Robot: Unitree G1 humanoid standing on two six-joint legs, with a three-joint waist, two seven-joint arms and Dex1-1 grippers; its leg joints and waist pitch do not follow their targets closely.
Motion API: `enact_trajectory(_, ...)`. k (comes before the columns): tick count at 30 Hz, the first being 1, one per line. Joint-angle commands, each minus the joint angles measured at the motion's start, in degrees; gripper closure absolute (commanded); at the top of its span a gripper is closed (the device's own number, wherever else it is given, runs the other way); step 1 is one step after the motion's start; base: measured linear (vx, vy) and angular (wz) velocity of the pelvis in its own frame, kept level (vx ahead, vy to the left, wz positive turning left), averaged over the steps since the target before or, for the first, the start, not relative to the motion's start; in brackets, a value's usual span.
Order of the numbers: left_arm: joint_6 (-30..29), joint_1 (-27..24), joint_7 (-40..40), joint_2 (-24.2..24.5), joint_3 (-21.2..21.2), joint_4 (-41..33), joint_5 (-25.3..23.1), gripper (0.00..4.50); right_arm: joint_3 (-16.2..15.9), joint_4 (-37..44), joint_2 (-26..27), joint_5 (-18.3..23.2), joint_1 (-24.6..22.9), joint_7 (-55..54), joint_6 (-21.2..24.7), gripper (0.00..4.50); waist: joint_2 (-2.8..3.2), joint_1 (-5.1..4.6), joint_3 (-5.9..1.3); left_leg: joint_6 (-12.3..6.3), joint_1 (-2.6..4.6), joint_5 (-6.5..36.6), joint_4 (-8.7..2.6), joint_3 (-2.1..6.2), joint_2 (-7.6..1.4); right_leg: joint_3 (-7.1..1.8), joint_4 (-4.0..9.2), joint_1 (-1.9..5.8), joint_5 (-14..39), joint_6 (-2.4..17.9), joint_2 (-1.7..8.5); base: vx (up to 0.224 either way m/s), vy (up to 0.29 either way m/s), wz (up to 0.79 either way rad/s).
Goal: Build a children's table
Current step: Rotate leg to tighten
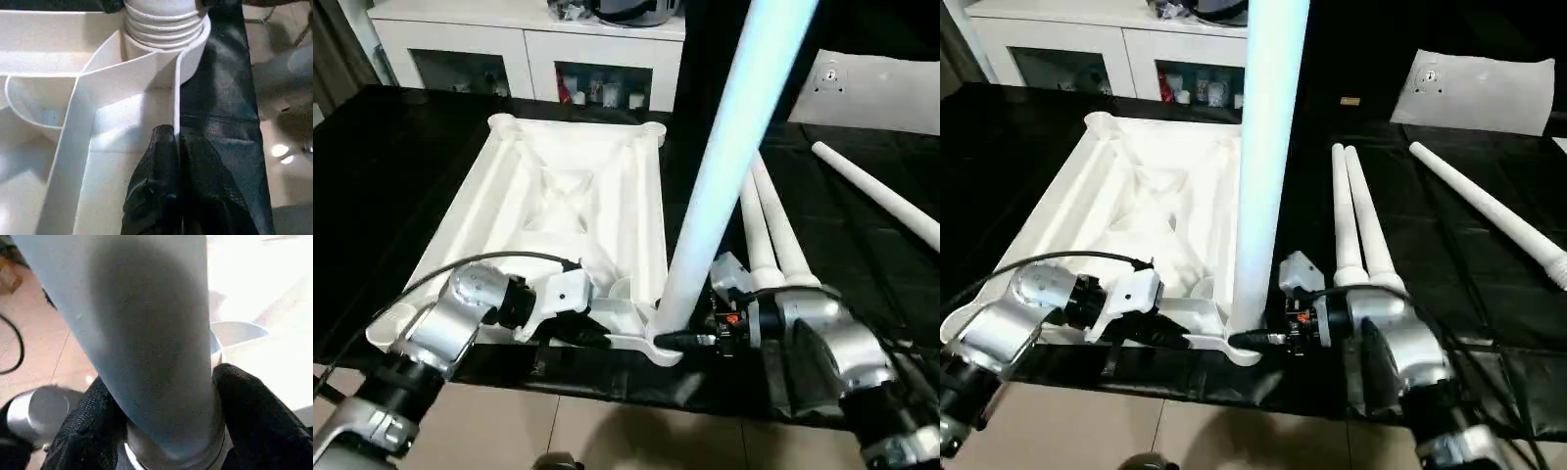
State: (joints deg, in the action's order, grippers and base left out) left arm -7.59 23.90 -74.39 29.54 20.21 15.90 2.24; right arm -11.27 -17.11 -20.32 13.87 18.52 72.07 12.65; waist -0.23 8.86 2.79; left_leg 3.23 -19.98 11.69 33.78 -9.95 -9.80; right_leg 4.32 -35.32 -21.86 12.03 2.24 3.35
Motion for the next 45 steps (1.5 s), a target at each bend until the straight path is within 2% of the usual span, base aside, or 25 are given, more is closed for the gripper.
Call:
enact_trajectory(1,-5.2,-1.3,8.5,-4.3,-1.7,-2.3,0.9,4.5,-0.8,1.4,4.3,1.2,-0.9,-5.1,1.0,1.97,-0.06,-0.31,-2.86,-1.71,0.21,9.1,-4.4,1.43,-4.21,-3.61,4.71,2.19,15.9,9.0,6.24,0.0,0.0,0.0)
enact_trajectory(3,-7.3,-1.8,11.0,-5.5,-2.6,-3.4,1.0,4.5,-0.3,1.1,5.9,1.1,-1.1,-7.6,1.2,1.98,-0.24,-0.84,-2.8,-0.92,0.21,10.8,-4.63,1.64,-4.02,-3.5,5.19,2.26,20.0,8.0,6.26,0.0,0.0,0.0)
enact_trajectory(4,-9.9,-2.6,14.7,-7.2,-3.6,-5.0,0.8,4.5,0.4,0.4,8.1,0.6,-0.9,-11.7,2.0,1.98,-0.18,-1.13,-2.75,-0.74,0.16,10.8,-4.66,1.64,-3.93,-3.56,5.27,2.15,20.5,7.8,6.21,0.0,0.0,0.0)
enact_trajectory(6,-11.5,-3.0,17.2,-8.5,-4.2,-6.0,0.6,4.5,0.8,-0.3,9.7,0.2,-0.7,-14.3,2.0,1.98,-0.44,-1.69,-2.72,-0.79,0.16,11.0,-4.59,1.63,-3.8,-3.52,5.54,2.11,21.2,7.6,6.24,0.0,0.0,0.0)
enact_trajectory(7,-13.1,-3.2,19.8,-9.9,-5.0,-6.8,0.2,4.5,1.3,-1.0,11.2,0.0,-0.4,-16.8,2.4,1.98,-0.36,-1.89,-2.8,-0.84,0.09,10.6,-4.57,1.65,-3.82,-3.59,5.39,2.21,20.8,7.7,6.28,0.0,0.0,0.0)
enact_trajectory(8,-16.8,-3.5,25.7,-13.5,-6.8,-8.5,-0.5,4.5,2.9,-3.3,14.8,-0.3,0.9,-22.7,2.9,1.98,-0.47,-2.48,-2.89,-0.92,-0.04,9.1,-4.53,1.58,-3.88,-3.63,5.1,2.21,18.1,8.2,6.06,0.0,0.0,0.0)
enact_trajectory(9,-16.8,-3.5,25.7,-13.5,-6.8,-8.5,-0.5,4.5,2.9,-3.3,14.8,-0.3,0.9,-22.7,2.9,1.98,-0.41,-2.66,-2.85,-1.04,-0.1,8.6,-4.54,1.56,-3.82,-3.63,5.11,2.16,17.4,8.5,6.06,0.0,0.0,0.0)
enact_trajectory(10,-19.0,-3.3,30.3,-16.1,-7.7,-9.2,-1.3,4.5,4.0,-5.2,17.2,-0.3,2.1,-26.7,3.5,1.98,-0.39,-2.65,-2.95,-1.08,-0.04,8.3,-4.42,1.59,-3.72,-3.54,5.08,2.18,17.1,8.7,6.08,0.0,0.0,0.0)
enact_trajectory(13,-20.8,-3.0,35.9,-19.4,-8.5,-9.9,-3.5,4.5,5.6,-7.7,19.9,-0.5,3.8,-31.4,4.1,1.98,-0.35,-3.03,-3.1,-2.07,-0.16,5.9,-4.17,1.33,-3.63,-3.65,4.86,2.22,12.7,9.5,5.84,0.0,0.0,0.0)
enact_trajectory(14,-22.4,-2.8,39.4,-21.6,-8.5,-10.7,-4.8,4.5,6.7,-9.6,21.9,-1.0,5.0,-35.2,4.3,1.98,-0.39,-2.86,-3.3,-2.64,-0.28,4.4,-4.0,1.36,-3.52,-3.58,4.56,2.48,10.3,9.7,5.86,0.0,0.0,0.0)
enact_trajectory(15,-23.3,-2.6,41.3,-23.0,-8.3,-11.1,-5.3,4.5,7.3,-10.9,22.9,-1.4,5.8,-37.6,4.2,1.98,-0.61,-2.95,-3.33,-3.13,-0.35,3.1,-3.99,1.3,-3.57,-3.55,4.36,2.47,8.0,10.2,5.76,0.0,0.0,0.0)
enact_trajectory(17,-24.4,-2.3,43.2,-24.8,-7.1,-11.8,-6.1,4.5,8.6,-12.6,24.4,-1.7,6.9,-41.6,6.0,1.98,-0.43,-2.91,-3.37,-3.51,-0.37,2.1,-3.87,1.28,-3.55,-3.51,4.13,2.57,6.2,10.7,5.8,0.0,0.0,0.0)
enact_trajectory(18,-25.5,-2.3,43.5,-25.7,-6.3,-12.7,-6.8,4.5,8.9,-13.4,25.0,-2.8,7.1,-43.4,5.4,1.98,-0.29,-2.89,-3.37,-3.82,-0.32,1.7,-3.86,1.3,-3.61,-3.53,4.06,2.51,5.1,11.0,5.78,0.0,0.0,0.0)
enact_trajectory(19,-25.8,-2.3,43.6,-25.9,-6.1,-12.9,-7.0,4.5,9.0,-13.6,25.2,-3.2,7.2,-43.8,5.0,1.63,-0.33,-2.98,-3.37,-3.83,-0.36,1.8,-3.88,1.32,-3.63,-3.49,4.01,2.56,4.8,11.0,5.74,0.0,0.0,0.0)
enact_trajectory(20,-26.0,-2.4,42.9,-25.8,-5.6,-13.3,-7.0,4.5,9.1,-13.8,25.2,-3.5,7.0,-44.0,4.4,1.42,-0.34,-2.91,-3.3,-3.78,-0.26,2.6,-3.91,1.27,-3.63,-3.48,4.14,2.56,5.2,11.0,5.78,0.0,0.0,0.0)
enact_trajectory(23,-26.3,-2.7,41.3,-24.7,-4.6,-13.9,-6.9,4.5,9.6,-13.7,25.0,-3.2,6.6,-44.1,3.8,1.19,-0.26,-2.95,-3.11,-3.61,-0.32,5.0,-4.11,1.36,-3.57,-3.52,4.51,2.61,7.5,10.1,5.86,0.0,0.0,0.0)
enact_trajectory(25,-26.9,-2.9,39.8,-23.4,-4.3,-14.5,-6.7,4.5,9.6,-12.6,24.1,-3.3,5.7,-43.7,2.8,1.1,0.14,-2.89,-3.08,-3.01,-0.21,6.1,-4.16,1.43,-3.6,-3.57,4.69,2.52,9.1,9.4,5.89,0.0,0.0,0.0)
enact_trajectory(28,-26.4,-3.0,37.9,-22.1,-4.3,-14.5,-6.2,4.5,10.1,-10.8,23.0,-2.9,4.9,-42.6,2.0,0.7,0.25,-3.05,-3.12,-2.89,-0.17,5.8,-4.2,1.47,-3.69,-3.58,4.61,2.5,8.2,9.5,5.81,0.0,0.0,0.0)
enact_trajectory(30,-26.1,-3.1,36.2,-20.6,-4.0,-14.5,-6.2,4.5,10.5,-8.7,21.6,-2.5,4.1,-40.6,1.0,0.61,0.1,-3.05,-3.19,-3.24,-0.24,5.3,-4.13,1.44,-3.63,-3.6,4.41,2.64,6.5,9.7,5.77,0.0,0.0,0.0)
enact_trajectory(34,-22.1,-2.7,30.3,-16.3,-3.7,-12.8,-5.0,4.5,10.5,-4.8,16.8,-1.8,2.7,-34.9,-0.4,0.16,0.16,-2.91,-3.34,-4.21,-0.25,3.9,-3.86,1.41,-3.57,-3.56,4.02,2.74,3.0,10.5,5.64,0.0,0.0,0.0)
enact_trajectory(36,-20.9,-2.4,28.0,-14.5,-3.3,-12.1,-4.7,4.5,10.3,-3.9,14.9,-1.6,2.4,-32.1,-1.2,0.03,0.16,-2.97,-3.22,-4.36,-0.27,4.4,-3.91,1.35,-3.6,-3.55,4.08,2.66,3.4,10.7,5.65,0.0,0.0,0.0)
enact_trajectory(37,-19.2,-1.9,24.6,-12.1,-2.8,-11.0,-4.2,4.5,9.9,-3.1,12.1,-1.5,2.3,-28.4,-1.1,0.03,0.19,-2.79,-3.18,-4.17,-0.1,5.2,-3.92,1.33,-3.58,-3.56,4.34,2.61,5.5,10.6,5.78,0.0,0.0,0.0)
enact_trajectory(40,-15.0,-1.3,20.3,-9.3,-1.7,-9.7,-4.2,4.5,8.6,-2.5,8.7,-1.8,2.1,-23.4,-1.5,0.03,0.06,-2.29,-3.07,-4.06,0.03,6.5,-3.98,1.34,-3.62,-3.53,4.6,2.54,8.5,9.5,5.63,0.0,0.0,0.0)
enact_trajectory(42,-13.4,-0.9,16.8,-7.5,-1.1,-9.2,-3.5,4.5,7.6,-2.4,6.4,-1.8,2.1,-20.1,-1.6,0.03,0.11,-2.13,-3.09,-3.64,0.09,6.5,-4.06,1.34,-3.8,-3.58,4.43,2.45,8.4,9.7,5.73,0.0,0.0,0.0)
enact_trajectory(45,-8.6,-0.1,8.3,-3.6,0.9,-7.8,-2.1,4.5,5.8,-2.3,2.0,-1.3,2.9,-12.6,-2.2,0.03,0.07,-1.67,-3.24,-4.28,0.13,5.3,-3.88,1.29,-3.67,-3.55,4.17,2.46,6.6,10.2,5.65,0.0,0.0,0.0)
